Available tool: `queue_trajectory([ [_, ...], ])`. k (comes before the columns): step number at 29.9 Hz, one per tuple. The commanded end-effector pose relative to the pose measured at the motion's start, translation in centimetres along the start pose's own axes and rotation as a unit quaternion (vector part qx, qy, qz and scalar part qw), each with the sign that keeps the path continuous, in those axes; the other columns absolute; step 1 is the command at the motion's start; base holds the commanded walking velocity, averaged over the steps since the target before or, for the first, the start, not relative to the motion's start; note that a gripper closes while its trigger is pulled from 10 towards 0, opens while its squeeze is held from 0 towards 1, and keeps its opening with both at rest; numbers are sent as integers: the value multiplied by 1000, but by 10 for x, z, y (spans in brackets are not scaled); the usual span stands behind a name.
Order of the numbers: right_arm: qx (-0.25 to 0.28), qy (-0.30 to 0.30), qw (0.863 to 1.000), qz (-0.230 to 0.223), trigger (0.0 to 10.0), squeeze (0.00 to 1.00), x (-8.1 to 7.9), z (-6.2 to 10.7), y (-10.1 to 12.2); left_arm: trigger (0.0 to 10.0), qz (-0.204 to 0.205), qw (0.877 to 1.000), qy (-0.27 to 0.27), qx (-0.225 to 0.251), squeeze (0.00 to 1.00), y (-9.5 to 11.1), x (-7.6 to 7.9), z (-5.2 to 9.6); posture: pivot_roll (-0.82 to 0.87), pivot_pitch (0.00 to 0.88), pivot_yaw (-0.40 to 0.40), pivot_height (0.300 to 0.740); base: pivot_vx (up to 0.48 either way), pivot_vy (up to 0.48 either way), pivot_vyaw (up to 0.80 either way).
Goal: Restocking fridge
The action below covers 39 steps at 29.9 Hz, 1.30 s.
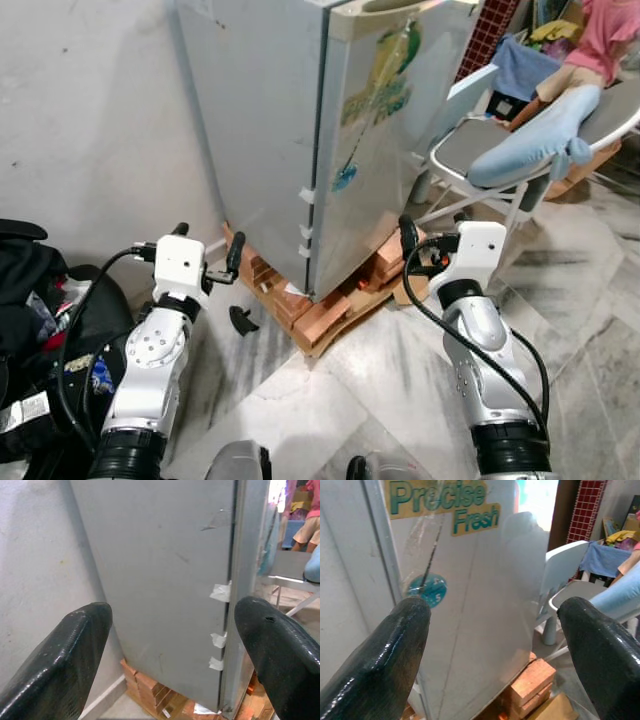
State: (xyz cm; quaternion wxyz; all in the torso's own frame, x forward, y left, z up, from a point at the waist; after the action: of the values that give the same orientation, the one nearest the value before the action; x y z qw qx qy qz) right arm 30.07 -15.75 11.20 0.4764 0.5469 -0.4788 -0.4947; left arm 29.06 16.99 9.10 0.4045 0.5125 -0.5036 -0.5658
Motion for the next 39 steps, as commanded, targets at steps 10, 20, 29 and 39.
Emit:
queue_trajectory([
  [10, -6, -6, 1000, 3, 10000, 0, 4, 0, -1, 10000, -3, 1000, -4, 7, 0, 3, 2, -1, 20, 62, -29, 740, 0, 0, 0],
  [20, -6, -6, 1000, 3, 10000, 0, 4, 0, -1, 10000, -3, 1000, -4, 7, 0, 3, 2, -1, 20, 62, -29, 740, 0, 0, 0],
  [29, -6, -6, 1000, 3, 10000, 0, 4, 0, -1, 10000, -3, 1000, -4, 7, 0, 3, 2, -1, 20, 62, -29, 740, 0, 0, 0],
  [39, -6, -6, 1000, 3, 10000, 0, 4, 0, -1, 10000, -3, 1000, -4, 7, 0, 3, 2, -1, 20, 62, -29, 740, 0, 0, 0],
])
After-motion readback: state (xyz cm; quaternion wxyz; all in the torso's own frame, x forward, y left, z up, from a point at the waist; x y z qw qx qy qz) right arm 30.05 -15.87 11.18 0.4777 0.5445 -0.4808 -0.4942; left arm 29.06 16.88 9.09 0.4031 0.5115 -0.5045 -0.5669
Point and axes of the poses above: a point about 5 cm out from each wrist's last joint towards the gripper, its own z axis pointing back from the gripper into the wrist, its own y axis along the axis of the wrist's last joint, x = y × z, the point moved 1 cm from there along -z, pointing out of the wrist towards the gripper, and after that the axes turned 2 degrees about -z, right-handed, at the moved point
